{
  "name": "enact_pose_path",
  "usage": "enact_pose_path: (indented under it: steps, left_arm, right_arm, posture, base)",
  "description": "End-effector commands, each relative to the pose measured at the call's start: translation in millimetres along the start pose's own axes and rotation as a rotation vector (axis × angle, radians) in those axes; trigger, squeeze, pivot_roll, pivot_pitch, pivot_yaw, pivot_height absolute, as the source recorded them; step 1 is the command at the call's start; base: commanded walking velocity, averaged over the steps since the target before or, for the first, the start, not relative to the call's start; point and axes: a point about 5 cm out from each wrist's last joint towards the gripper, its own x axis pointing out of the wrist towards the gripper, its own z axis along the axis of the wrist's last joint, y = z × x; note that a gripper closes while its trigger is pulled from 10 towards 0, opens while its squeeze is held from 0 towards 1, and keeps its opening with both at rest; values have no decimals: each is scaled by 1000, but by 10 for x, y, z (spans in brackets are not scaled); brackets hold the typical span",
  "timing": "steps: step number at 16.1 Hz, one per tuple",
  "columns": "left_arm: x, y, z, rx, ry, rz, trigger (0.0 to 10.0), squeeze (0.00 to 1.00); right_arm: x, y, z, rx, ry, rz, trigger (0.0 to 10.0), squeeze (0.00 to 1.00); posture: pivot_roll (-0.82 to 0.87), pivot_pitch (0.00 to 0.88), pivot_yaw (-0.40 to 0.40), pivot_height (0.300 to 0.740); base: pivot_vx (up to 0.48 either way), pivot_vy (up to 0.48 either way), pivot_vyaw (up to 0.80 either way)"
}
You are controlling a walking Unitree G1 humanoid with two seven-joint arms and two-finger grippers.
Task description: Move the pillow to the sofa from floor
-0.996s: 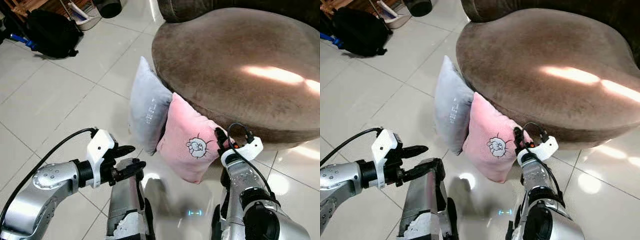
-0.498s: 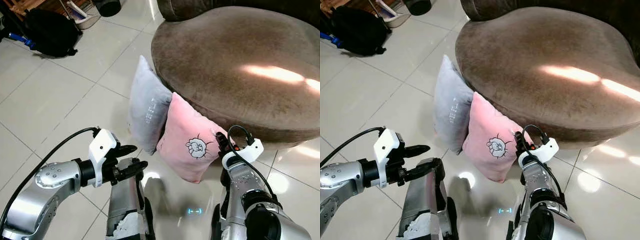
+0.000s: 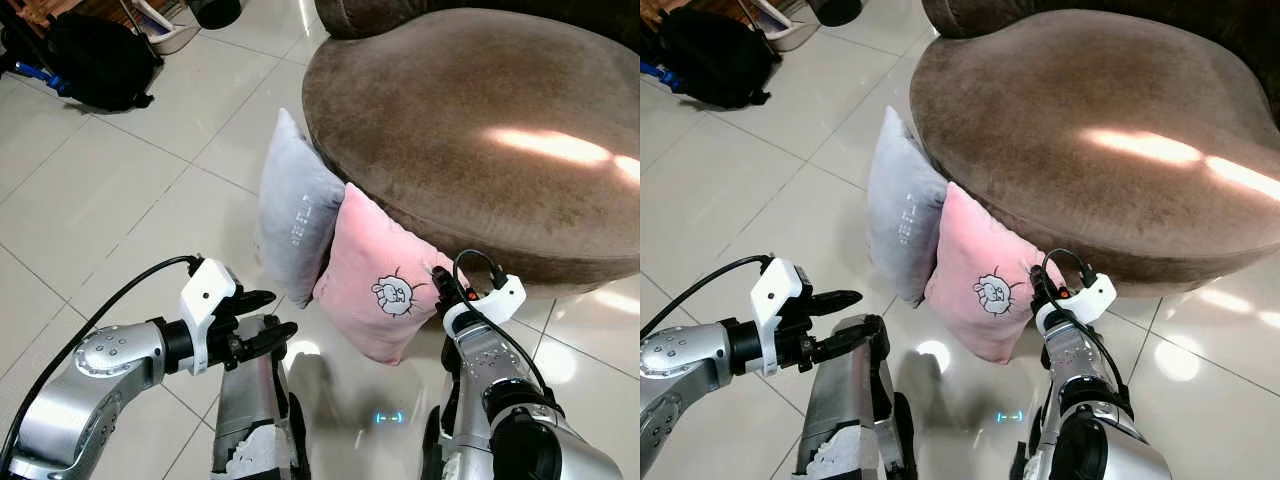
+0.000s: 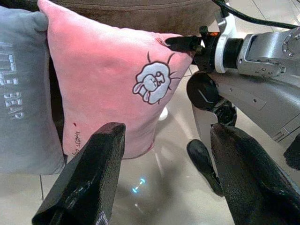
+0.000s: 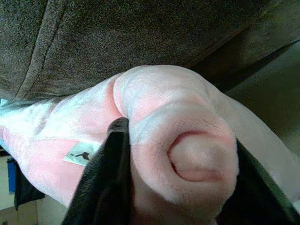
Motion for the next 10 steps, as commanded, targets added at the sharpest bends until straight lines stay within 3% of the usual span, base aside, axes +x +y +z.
enact_pose_path:
  steps: [1,8,10]
  left_arm:
    - [-4,21,-66,-10,28,12,10000,0]
    - [65,92,-89,-1,5,48,10000,0]
    - [156,142,-105,-5,-27,93,10000,0]
  right_arm:
    - [-15,-11,-127,-7,44,-3,0,0]
    - [-9,8,-125,-4,41,13,0,0]
    - [-2,21,-65,-7,27,27,0,0]
  posture:
    - [218,256,170,502]
    - [197,212,147,502]
    - [159,163,120,502]
  base:
    - [0,0,0]
    - [0,0,0]
    - [0,0,0]
